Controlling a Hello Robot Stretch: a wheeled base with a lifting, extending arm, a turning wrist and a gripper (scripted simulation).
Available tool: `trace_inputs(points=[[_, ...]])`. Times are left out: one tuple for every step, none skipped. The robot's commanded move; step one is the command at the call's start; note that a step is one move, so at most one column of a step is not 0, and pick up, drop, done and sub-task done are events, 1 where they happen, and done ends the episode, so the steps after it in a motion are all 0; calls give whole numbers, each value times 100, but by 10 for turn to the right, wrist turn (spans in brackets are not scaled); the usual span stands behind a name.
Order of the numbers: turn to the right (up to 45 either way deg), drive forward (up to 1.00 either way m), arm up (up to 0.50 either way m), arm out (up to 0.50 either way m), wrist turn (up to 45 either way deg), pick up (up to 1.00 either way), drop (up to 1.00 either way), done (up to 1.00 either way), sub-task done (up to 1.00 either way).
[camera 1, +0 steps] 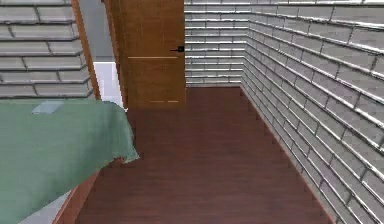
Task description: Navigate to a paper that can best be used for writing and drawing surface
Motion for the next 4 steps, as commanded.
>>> trace_inputs(points=[[30, 0, 0, 0, 0, 0, 0, 0, 0], [0, 90, 0, 0, 0, 0, 0, 0, 0], [-450, 0, 0, 0, 0, 0, 0, 0, 0], [-180, 0, 0, 0, 0, 0, 0, 0, 0]])
